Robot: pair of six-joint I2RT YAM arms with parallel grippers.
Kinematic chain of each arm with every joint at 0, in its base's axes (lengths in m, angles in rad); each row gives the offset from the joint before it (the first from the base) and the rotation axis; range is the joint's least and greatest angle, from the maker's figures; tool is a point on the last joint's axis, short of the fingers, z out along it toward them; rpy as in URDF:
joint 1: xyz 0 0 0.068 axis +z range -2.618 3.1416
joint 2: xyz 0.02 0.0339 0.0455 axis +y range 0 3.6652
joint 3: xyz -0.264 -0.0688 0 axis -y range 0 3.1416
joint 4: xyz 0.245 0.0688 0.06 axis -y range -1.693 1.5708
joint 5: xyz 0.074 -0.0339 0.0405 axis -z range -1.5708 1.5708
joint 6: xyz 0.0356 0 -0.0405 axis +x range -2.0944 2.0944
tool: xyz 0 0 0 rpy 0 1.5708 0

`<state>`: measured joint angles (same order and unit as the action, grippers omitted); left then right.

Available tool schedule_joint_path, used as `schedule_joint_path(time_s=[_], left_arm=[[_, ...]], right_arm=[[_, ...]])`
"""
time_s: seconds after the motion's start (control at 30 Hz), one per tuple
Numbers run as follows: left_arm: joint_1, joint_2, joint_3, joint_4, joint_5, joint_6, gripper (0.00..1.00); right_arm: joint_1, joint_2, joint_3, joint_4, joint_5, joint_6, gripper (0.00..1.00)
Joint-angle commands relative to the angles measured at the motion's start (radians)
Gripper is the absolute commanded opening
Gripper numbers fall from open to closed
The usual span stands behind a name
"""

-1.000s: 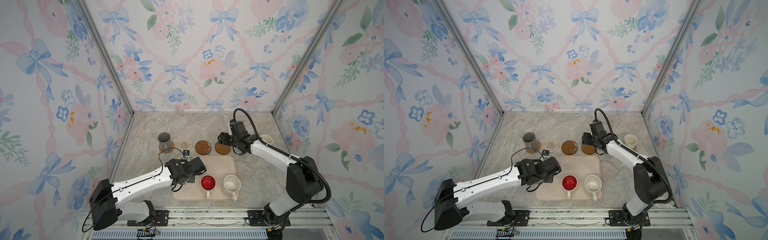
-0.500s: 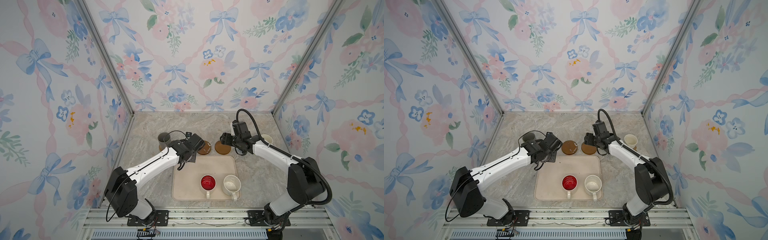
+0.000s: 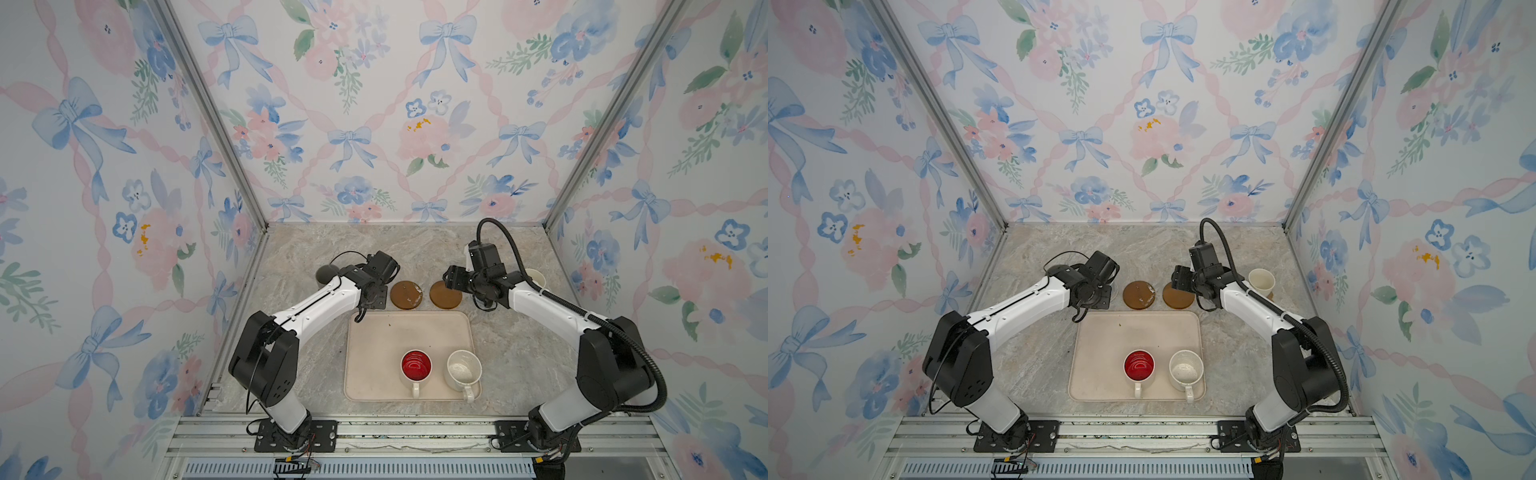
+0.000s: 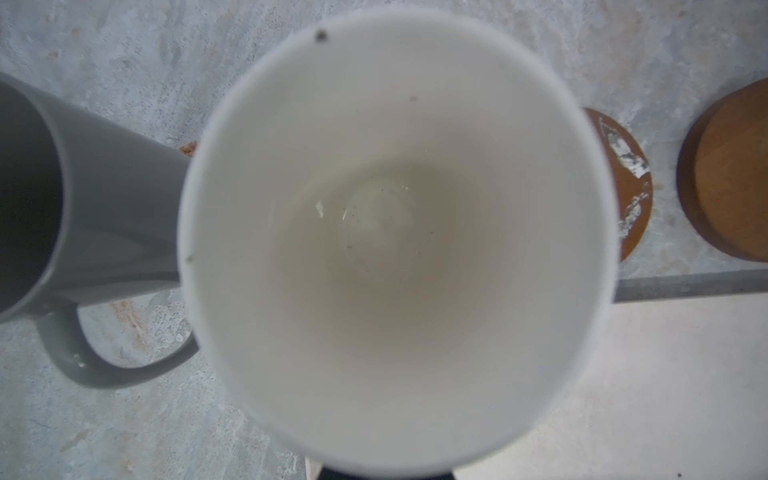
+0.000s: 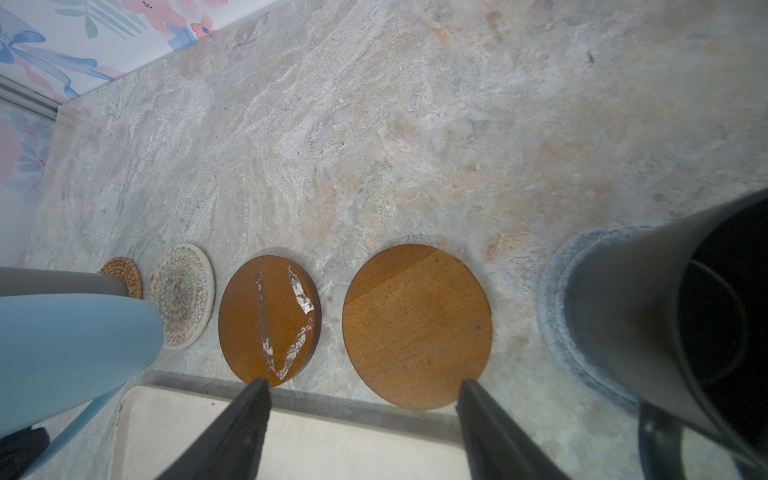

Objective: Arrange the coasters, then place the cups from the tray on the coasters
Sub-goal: 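Carry the white mug with the left gripper toward the floral knit coaster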

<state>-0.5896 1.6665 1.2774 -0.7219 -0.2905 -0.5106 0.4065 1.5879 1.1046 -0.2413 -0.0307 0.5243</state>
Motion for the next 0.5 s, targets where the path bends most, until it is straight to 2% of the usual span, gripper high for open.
schedule_joint_path(time_s=[0.0, 0.47], left_arm=[[0.024, 0.022, 0.049, 0.062, 0.005, 0.032, 0.00], [0.068, 0.089, 0.081, 0.073, 0.036, 0.058, 0.00]], right_arm=[[-0.009, -0.028, -0.012, 0.010, -0.010, 0.006, 0.74], [-0.012, -0.011, -0.002, 0.003, -0.011, 0.002, 0.74]])
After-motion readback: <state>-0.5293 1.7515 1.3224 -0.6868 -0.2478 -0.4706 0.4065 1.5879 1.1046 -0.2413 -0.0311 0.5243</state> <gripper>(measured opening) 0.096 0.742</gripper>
